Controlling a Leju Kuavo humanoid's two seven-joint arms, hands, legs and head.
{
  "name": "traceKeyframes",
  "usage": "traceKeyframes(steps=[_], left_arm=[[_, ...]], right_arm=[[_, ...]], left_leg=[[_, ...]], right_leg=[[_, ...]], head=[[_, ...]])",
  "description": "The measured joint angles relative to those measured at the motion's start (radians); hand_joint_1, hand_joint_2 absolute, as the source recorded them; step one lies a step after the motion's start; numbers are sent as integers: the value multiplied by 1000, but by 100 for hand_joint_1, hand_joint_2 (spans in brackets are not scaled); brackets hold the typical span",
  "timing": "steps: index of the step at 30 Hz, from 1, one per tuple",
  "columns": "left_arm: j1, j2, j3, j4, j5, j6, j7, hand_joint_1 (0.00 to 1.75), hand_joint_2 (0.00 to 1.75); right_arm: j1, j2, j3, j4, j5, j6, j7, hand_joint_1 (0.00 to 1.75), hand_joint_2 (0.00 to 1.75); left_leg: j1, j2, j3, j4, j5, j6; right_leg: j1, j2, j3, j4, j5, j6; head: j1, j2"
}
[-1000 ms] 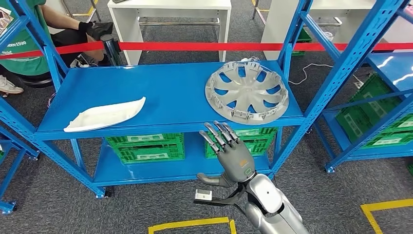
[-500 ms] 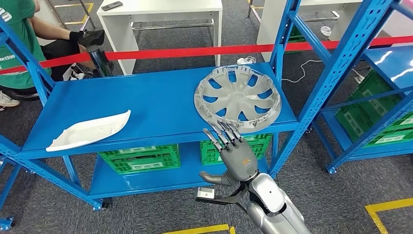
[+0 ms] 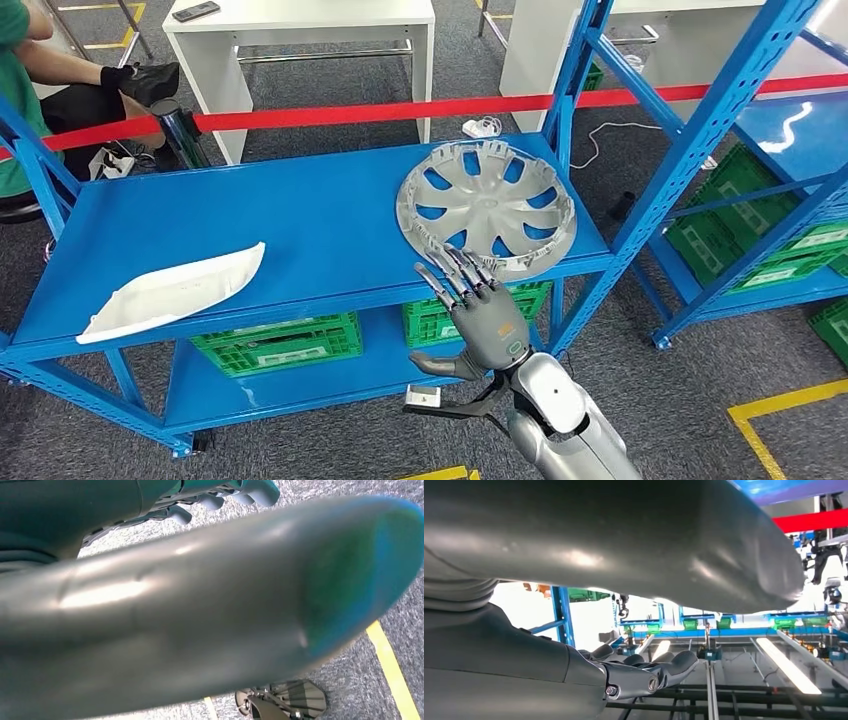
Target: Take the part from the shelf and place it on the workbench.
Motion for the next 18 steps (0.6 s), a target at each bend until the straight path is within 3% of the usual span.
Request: traceKeyframes(steps=[2,4,6,9,11,13,14,15,16,18], left_arm=[[0,-1,0,0,0,-1,0,0,0],[-1,-2,0,0,0,-2,0,0,0],[-2,-2,0,0,0,-2,-1,0,0],[-3,-2,0,-1,1,-3,-5,0,0],[-5,-2,0,-1,4,-2,-9,0,0],[-4,-2,0,0,7,-2,-12,0,0],[-3,-2,0,0,8,-1,-12,0,0],[-2,-2,0,0,8,-1,-12,0,0],[-2,-2,0,0,9,0,-12,0,0],[-2,-2,0,0,10,1,-10,0,0]], right_arm=[[-1,0,0,0,0,0,0,0,0],[-5,0,0,0,1,1,0,0,0],[-9,0,-1,1,3,2,1,0,0],[-14,1,-2,1,7,3,2,0,0],[-15,1,-2,1,10,3,2,0,0],[-15,1,-2,5,14,3,3,0,0],[-15,1,-3,7,16,2,3,0,0],[-16,1,-3,9,19,2,3,0,0],[-16,1,-4,12,21,1,3,0,0],[-21,1,-7,16,24,-1,3,0,0]], left_leg=[[-1,0,15,0,-11,-3],[-3,-1,24,-1,-22,-12],[-5,0,28,-7,-27,-23],[-6,3,28,7,-40,-40],[-5,6,-21,98,-76,-48],[-4,7,-101,226,-113,-55],[-4,8,-128,260,-111,-58],[-3,9,-139,258,-88,-59],[-2,10,-129,218,-49,-59],[-2,13,-78,86,29,-57]], right_leg=[[3,-1,44,-126,83,-10],[9,-3,89,-227,118,-19],[14,-2,100,-248,110,-27],[5,-1,118,-262,108,-43],[1,-3,134,-270,102,-54],[1,-5,146,-271,91,-59],[1,-4,152,-271,85,-59],[1,-3,160,-270,78,-58],[0,-2,169,-270,71,-56],[1,-1,184,-265,54,-46]], head=[[0,0],[0,0],[0,0],[-3,0],[-6,0],[-7,0],[-7,0],[-7,0],[-7,0],[-7,0]])
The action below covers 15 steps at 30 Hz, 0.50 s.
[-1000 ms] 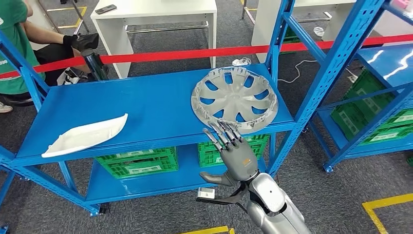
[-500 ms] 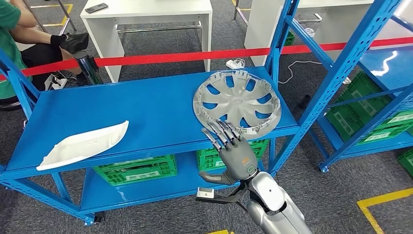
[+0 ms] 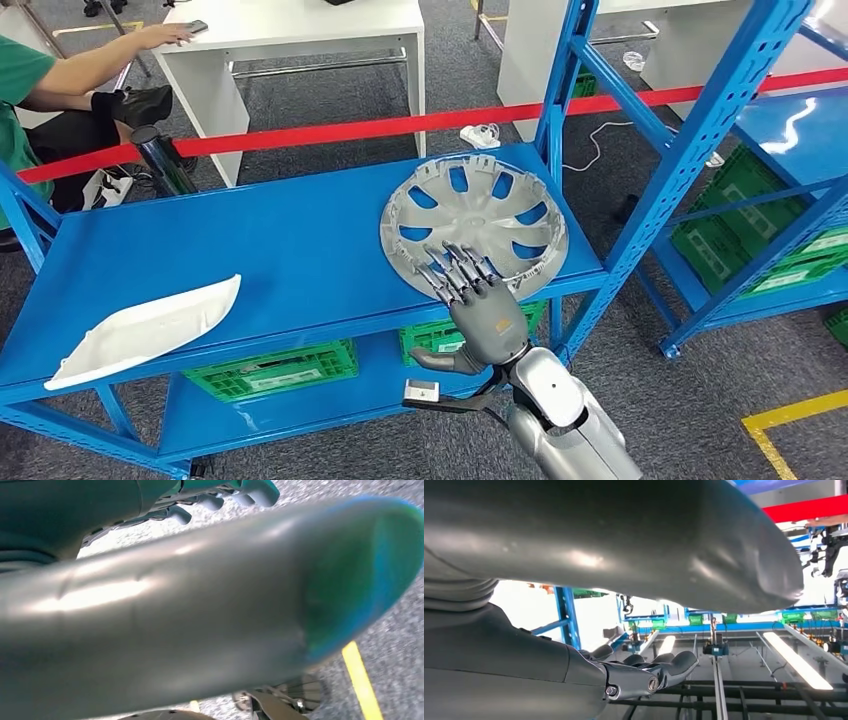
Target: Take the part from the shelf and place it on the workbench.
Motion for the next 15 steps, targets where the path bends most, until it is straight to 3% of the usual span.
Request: traceKeyframes(steps=[2,6,8,10,11,12,13,15], left_arm=[[-1,0,0,0,0,2,2,0,0],[3,-2,2,0,6,4,2,0,0],[3,-4,2,0,7,5,1,0,0],[3,-4,2,0,7,5,1,0,0],[4,-4,2,0,7,5,1,0,0],[5,-4,2,0,7,5,1,0,0],[5,-5,2,0,6,5,1,0,0],[5,-7,2,0,-1,7,5,0,0]], right_arm=[[-10,0,-4,5,0,-2,-1,0,0],[-31,-1,-10,12,-1,-6,-3,0,0],[-38,-2,-13,15,-2,-8,-3,0,0],[-41,-4,-13,20,-2,-8,-3,0,0],[-40,-6,-13,23,-2,-8,-2,0,0],[-39,-8,-14,25,-2,-9,-2,0,0],[-39,-10,-15,27,-3,-9,0,0,0],[-39,-15,-19,29,-3,-9,4,0,0]], left_leg=[[-2,1,35,-77,19,13],[-3,-1,49,-89,2,46],[0,0,58,-92,-5,57],[-1,0,66,-91,-14,62],[-1,0,71,-91,-19,63],[-2,-1,77,-91,-25,62],[-2,-2,86,-91,-31,61],[-3,-4,103,-91,-43,56]], right_leg=[[3,1,4,4,-14,13],[1,0,6,17,-32,35],[0,-3,-39,107,-71,45],[0,-3,-125,240,-111,49],[-1,-3,-158,279,-110,49],[0,-3,-175,283,-89,47],[0,-3,-171,245,-49,43],[4,-3,-125,109,38,31]], head=[[0,0],[2,0],[5,0],[7,0],[7,0],[7,0],[7,0],[7,0]])
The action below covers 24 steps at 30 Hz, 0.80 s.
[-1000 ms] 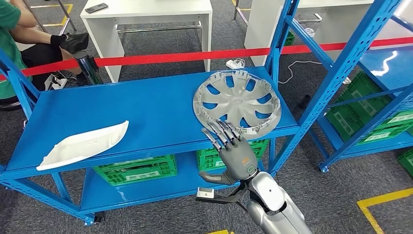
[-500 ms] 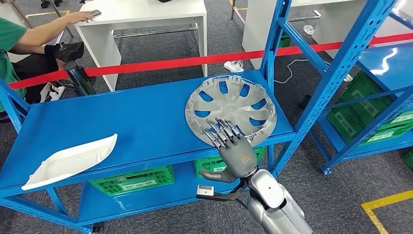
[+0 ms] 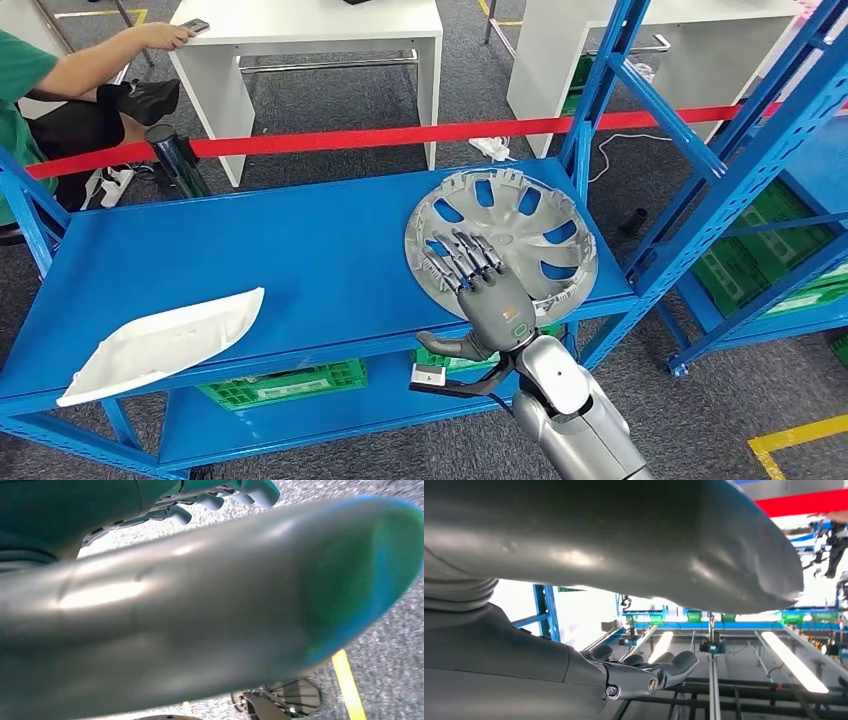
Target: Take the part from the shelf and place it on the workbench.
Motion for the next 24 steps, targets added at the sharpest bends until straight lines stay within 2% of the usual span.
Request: traceKeyframes(steps=[1,3,7,12,17,21,24], left_arm=[[-1,-1,0,0,-6,1,4,0,0],[-3,-3,0,0,-18,1,14,0,0],[-5,-3,-1,0,-30,-4,26,0,0],[-5,-3,-1,0,-31,-6,27,0,0],[-6,-3,-1,0,-35,-11,35,0,0],[-8,-3,-4,0,-42,-18,53,0,0],[-9,-4,-7,0,-43,-20,62,0,0]], right_arm=[[-1,-3,-3,0,-2,2,2,0,0],[-7,-11,-12,5,-21,20,-9,0,0],[-50,-39,-45,62,-104,51,-75,0,0],[-76,-54,-68,117,-122,52,-96,0,0],[-83,-59,-78,141,-153,57,-108,0,0],[-119,-59,-104,214,-199,53,-142,0,175],[-156,-59,-130,311,-212,23,-163,0,175]], left_leg=[[-1,-1,6,0,-5,-5],[-3,-1,10,-2,-13,-14],[-7,4,19,-14,-16,-8],[-7,4,32,-29,-17,-18],[-7,4,35,-34,-17,-25],[-7,4,37,-35,-16,-27],[-7,4,38,-35,-16,-27]], right_leg=[[4,0,22,-55,24,-6],[9,0,41,-95,29,-13],[7,5,45,-103,29,-13],[7,5,50,-103,22,-24],[8,5,52,-103,19,-27],[7,5,54,-103,19,-27],[7,5,56,-103,19,-27]], head=[[0,0],[0,0],[-2,0],[-2,0],[-2,0],[-2,0],[-2,0]])
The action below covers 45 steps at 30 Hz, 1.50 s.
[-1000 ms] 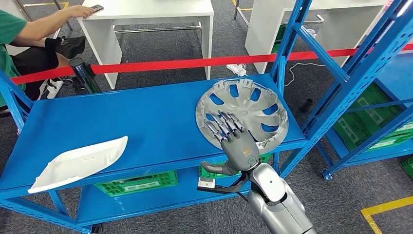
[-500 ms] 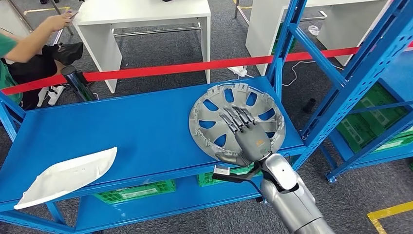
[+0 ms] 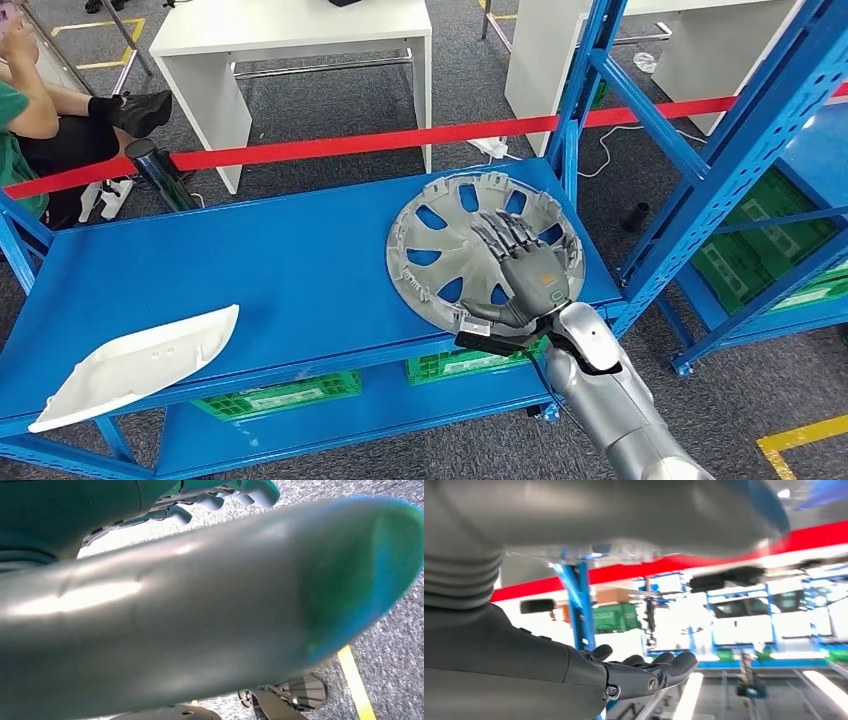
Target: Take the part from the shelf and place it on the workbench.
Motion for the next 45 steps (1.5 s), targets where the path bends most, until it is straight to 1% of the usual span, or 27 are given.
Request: traceKeyframes(steps=[1,4,5,11,15,23,32,40,45], left_arm=[[0,0,0,0,-1,-1,2,0,44],[0,0,-1,0,-7,-6,6,0,44],[0,0,-2,0,-10,-9,6,0,0],[-1,-1,-17,0,-27,-15,16,0,0],[-6,-4,-24,0,-35,-20,23,0,0],[-11,-14,-43,0,-50,-26,29,0,0],[-11,-23,-44,0,-55,-30,33,0,0],[-11,-24,-45,0,-56,-30,32,0,0],[-11,-24,-47,0,-65,-31,34,0,0]], right_arm=[[-9,0,-7,30,0,-12,-3,0,175],[-16,2,-24,97,-9,-34,-9,0,175],[-15,4,-29,110,-13,-37,-11,0,175],[2,30,-45,134,-40,-25,-25,0,175],[1,49,-52,142,-53,-5,-39,0,0],[-4,73,-62,172,-60,-14,-54,0,0],[-11,79,-64,204,-52,-32,-43,0,0],[-12,80,-65,217,-53,-18,-48,0,0],[-18,82,-65,232,-56,13,-63,0,0]], left_leg=[[0,0,1,0,0,0],[0,-1,1,0,0,0],[0,-1,2,0,0,0],[0,0,5,0,-2,-1],[0,0,8,0,-3,0],[0,0,9,0,-3,0],[0,0,8,0,-4,0],[0,0,8,0,-4,1],[0,0,9,0,-4,1]], right_leg=[[0,0,1,0,0,0],[-1,-1,2,-1,0,0],[-1,-1,2,-1,0,0],[-1,1,5,-2,-1,1],[0,1,10,-3,-2,2],[-1,0,11,-2,-2,3],[-1,0,11,-3,-3,3],[-1,0,11,-3,-3,3],[-1,0,11,-3,-3,3]], head=[[0,0],[0,0],[0,0],[0,0],[0,0],[0,0],[0,0],[0,0],[0,0]])
